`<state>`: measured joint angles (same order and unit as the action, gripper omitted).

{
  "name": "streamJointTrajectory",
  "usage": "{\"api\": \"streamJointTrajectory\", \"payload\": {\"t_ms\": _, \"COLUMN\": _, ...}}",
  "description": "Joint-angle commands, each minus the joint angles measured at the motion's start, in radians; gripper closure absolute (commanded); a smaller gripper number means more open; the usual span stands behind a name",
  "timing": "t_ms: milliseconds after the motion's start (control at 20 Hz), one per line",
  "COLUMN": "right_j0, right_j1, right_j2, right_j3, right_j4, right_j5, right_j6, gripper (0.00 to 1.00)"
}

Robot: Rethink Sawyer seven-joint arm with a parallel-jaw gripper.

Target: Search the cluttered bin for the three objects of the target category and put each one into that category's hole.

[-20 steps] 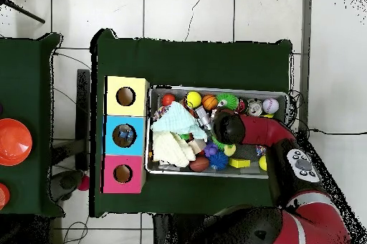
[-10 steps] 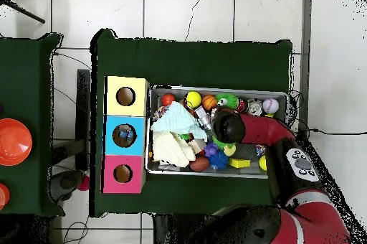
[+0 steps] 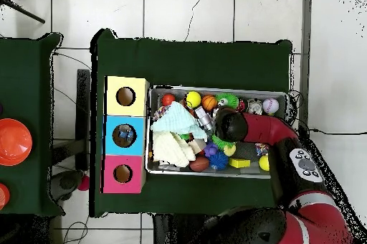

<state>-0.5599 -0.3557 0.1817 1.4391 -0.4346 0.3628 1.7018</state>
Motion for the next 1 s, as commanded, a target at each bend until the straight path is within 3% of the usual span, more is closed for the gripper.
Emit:
{"api": "streamJointTrajectory", "payload": {"t_ms": 50, "right_j0": -0.081, "right_j1": 0.016, "right_j2": -0.033, "right_j3": -0.053, "right_j4": -0.120, "right_j5": 0.227, "right_j6": -0.241, "gripper": 1.00}}
{"api": "streamJointTrajectory", "payload": {"t_ms": 350, "right_j0": -0.112, "right_j1": -0.019, "right_j2": -0.019, "right_j3": -0.068, "right_j4": -0.216, "right_j5": 0.292, "right_j6": -0.357, "gripper": 1.00}}
{"api": "streamJointTrajectory", "payload": {"t_ms": 600, "right_j0": -0.103, "right_j1": -0.026, "right_j2": -0.011, "right_j3": -0.091, "right_j4": -0.270, "right_j5": 0.327, "right_j6": -0.362, "gripper": 1.00}}
{"api": "streamJointTrajectory", "payload": {"t_ms": 1000, "right_j0": -0.112, "right_j1": -0.015, "right_j2": 0.016, "right_j3": -0.114, "right_j4": -0.282, "right_j5": 0.353, "right_j6": -0.319, "gripper": 1.00}}
